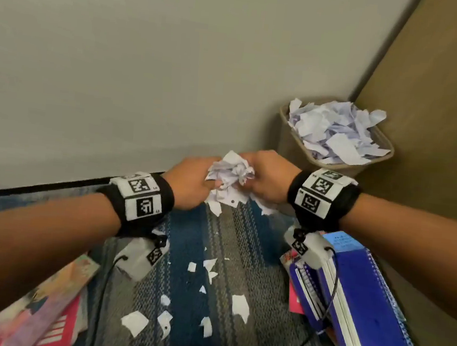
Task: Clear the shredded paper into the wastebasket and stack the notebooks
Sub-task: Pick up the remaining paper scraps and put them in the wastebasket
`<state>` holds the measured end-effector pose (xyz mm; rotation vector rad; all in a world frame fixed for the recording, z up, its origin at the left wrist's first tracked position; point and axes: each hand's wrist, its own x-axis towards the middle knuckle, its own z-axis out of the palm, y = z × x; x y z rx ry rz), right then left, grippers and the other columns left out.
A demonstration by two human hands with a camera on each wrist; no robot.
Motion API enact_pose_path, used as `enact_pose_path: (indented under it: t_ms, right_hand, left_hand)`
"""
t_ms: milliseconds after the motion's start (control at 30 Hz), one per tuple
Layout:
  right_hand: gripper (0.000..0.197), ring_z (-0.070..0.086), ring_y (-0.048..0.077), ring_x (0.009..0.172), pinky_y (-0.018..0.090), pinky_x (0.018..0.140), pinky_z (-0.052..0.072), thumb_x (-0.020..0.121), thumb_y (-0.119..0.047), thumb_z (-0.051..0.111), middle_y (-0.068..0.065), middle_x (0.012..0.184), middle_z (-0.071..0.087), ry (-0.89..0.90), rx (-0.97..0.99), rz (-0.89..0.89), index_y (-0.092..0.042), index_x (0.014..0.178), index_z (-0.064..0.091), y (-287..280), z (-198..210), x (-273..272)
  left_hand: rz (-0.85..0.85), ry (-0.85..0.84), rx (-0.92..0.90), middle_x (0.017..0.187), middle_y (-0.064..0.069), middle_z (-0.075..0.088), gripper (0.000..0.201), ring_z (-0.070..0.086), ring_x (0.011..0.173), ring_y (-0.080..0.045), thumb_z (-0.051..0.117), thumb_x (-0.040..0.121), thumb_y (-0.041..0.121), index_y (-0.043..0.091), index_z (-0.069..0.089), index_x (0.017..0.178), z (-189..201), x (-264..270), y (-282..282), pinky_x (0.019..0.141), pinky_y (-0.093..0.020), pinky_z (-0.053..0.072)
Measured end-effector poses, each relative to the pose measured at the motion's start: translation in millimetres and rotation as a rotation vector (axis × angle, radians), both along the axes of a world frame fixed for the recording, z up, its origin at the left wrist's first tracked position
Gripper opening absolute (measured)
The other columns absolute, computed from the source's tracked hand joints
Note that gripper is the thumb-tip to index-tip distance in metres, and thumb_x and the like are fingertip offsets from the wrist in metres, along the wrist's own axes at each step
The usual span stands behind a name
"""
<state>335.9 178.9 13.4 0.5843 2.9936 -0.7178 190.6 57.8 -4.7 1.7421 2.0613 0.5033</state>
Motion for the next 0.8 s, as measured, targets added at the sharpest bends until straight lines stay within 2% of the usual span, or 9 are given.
enact_pose_path:
  t_ms: [100,200,333,467,533,600,667,800]
  right_hand:
    - [0.017,0.056,0.017,0.088,0.021,0.07,0.032,0.092,-0.021,0.063,-0.005,0.095,0.061,0.098,0.081,-0.13,-0.01,0.105,0.063,46,51,22]
    - [0.022,0.06,0.024,0.099,0.026,0.076,0.038,0.09,-0.021,0.062,0.002,0.107,0.068,0.191,0.173,-0.287,-0.014,0.11,0.064,94,83,41]
    - [0.027,0.059,0.027,0.105,0.024,0.079,0.038,0.089,-0.02,0.058,0.008,0.115,0.066,0.314,0.183,-0.522,-0.013,0.115,0.063,150,90,56]
    - [0.02,0.06,0.03,0.101,0.025,0.075,0.039,0.091,-0.019,0.055,0.011,0.108,0.065,0.222,0.147,-0.614,-0.009,0.107,0.061,182,70,65]
    - [0.019,0.061,0.029,0.1,0.03,0.077,0.045,0.089,-0.023,0.058,0.009,0.106,0.064,0.086,0.17,-0.63,-0.014,0.106,0.057,185,52,69]
    - [0.033,0.057,0.031,0.114,0.039,0.091,0.047,0.085,-0.028,0.061,0.01,0.121,0.059,-0.132,0.239,-0.58,-0.018,0.116,0.056,187,29,73]
    - [0.053,0.048,0.037,0.126,0.044,0.103,0.043,0.083,-0.037,0.063,0.015,0.134,0.047,-0.291,0.239,-0.506,-0.015,0.13,0.051,186,2,76]
    - [0.067,0.041,0.031,0.134,0.038,0.109,0.034,0.081,-0.037,0.071,0.014,0.145,0.043,-0.427,0.248,-0.438,-0.013,0.139,0.046,188,-31,76]
  left_hand:
    - [-0.013,0.066,0.131,0.13,-0.005,0.059,0.033,0.054,0.118,-0.028,0.047,0.098,0.021,0.018,0.055,0.129,51,12,61,0.094,-0.029,0.04]
    - [-0.022,0.14,0.214,0.13,-0.007,0.058,0.033,0.053,0.118,-0.029,0.044,0.096,0.018,0.017,0.054,0.128,88,29,129,0.087,-0.025,0.037]
    - [0.002,0.228,0.223,0.125,-0.009,0.059,0.032,0.056,0.112,-0.033,0.043,0.093,0.017,0.015,0.055,0.121,107,57,210,0.088,-0.031,0.042]
    - [0.072,0.25,0.169,0.119,-0.019,0.056,0.029,0.056,0.107,-0.039,0.048,0.093,0.014,0.008,0.051,0.121,87,90,249,0.08,-0.036,0.043]
    - [0.062,0.288,0.074,0.122,-0.018,0.051,0.035,0.054,0.108,-0.038,0.051,0.093,0.018,0.011,0.046,0.127,66,101,254,0.08,-0.035,0.042]
    - [-0.022,0.408,-0.043,0.127,-0.015,0.051,0.047,0.053,0.114,-0.036,0.056,0.09,0.028,0.015,0.042,0.132,42,108,259,0.092,-0.039,0.045]
    - [-0.14,0.592,-0.159,0.128,-0.013,0.052,0.052,0.053,0.116,-0.032,0.058,0.087,0.034,0.015,0.043,0.133,20,118,258,0.097,-0.04,0.043]
    - [-0.21,0.725,-0.278,0.12,-0.011,0.058,0.045,0.057,0.108,-0.03,0.05,0.091,0.039,0.015,0.048,0.128,-10,132,253,0.091,-0.037,0.045]
